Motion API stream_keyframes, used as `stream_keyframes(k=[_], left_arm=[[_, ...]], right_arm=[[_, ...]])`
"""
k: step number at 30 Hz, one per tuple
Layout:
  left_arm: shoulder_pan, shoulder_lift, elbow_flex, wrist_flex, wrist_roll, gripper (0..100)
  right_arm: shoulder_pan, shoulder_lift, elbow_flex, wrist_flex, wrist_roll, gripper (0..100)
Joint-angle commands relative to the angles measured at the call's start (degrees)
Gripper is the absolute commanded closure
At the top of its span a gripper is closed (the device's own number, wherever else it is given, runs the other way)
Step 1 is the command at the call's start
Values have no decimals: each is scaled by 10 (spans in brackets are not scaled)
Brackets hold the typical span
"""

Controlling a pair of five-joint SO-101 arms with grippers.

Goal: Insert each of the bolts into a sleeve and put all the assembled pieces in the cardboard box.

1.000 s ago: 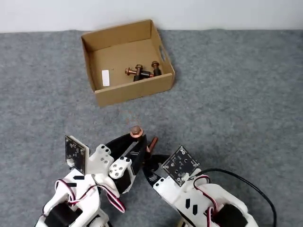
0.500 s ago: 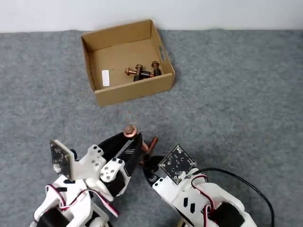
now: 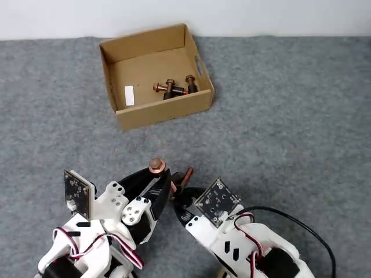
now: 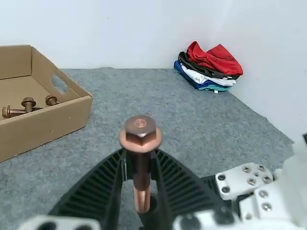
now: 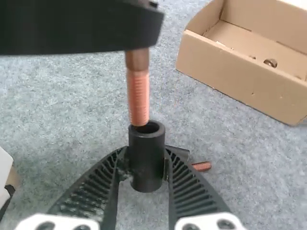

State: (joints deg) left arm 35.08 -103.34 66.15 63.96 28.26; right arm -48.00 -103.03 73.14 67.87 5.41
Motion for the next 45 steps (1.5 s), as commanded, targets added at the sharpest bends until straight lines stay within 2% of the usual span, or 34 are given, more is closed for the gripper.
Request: stream_keyframes(k=[1, 8, 12, 18, 23, 31, 33, 39, 45], left_arm=[[1, -3, -11, -4, 13, 996], [11, -3, 0, -7, 38, 996], [43, -3, 13, -5, 38, 996], [43, -3, 43, 4, 34, 996], [42, -3, 58, 45, -4, 996], [42, -3, 62, 69, -19, 994], [42, -3, 62, 69, -30, 969], [41, -3, 60, 84, -34, 797], [41, -3, 58, 84, -40, 790]], right_arm=[[-4, -3, -9, -15, 13, 991], [-4, -3, -9, -15, 17, 991], [-4, -3, -9, -15, 17, 991], [-2, -3, -23, -15, 20, 991], [0, -3, -31, -15, 53, 991], [0, -3, -41, -35, 57, 991], [0, -3, -41, -44, 57, 991], [0, -3, -40, -43, 57, 991], [0, -3, -39, -39, 57, 991]])
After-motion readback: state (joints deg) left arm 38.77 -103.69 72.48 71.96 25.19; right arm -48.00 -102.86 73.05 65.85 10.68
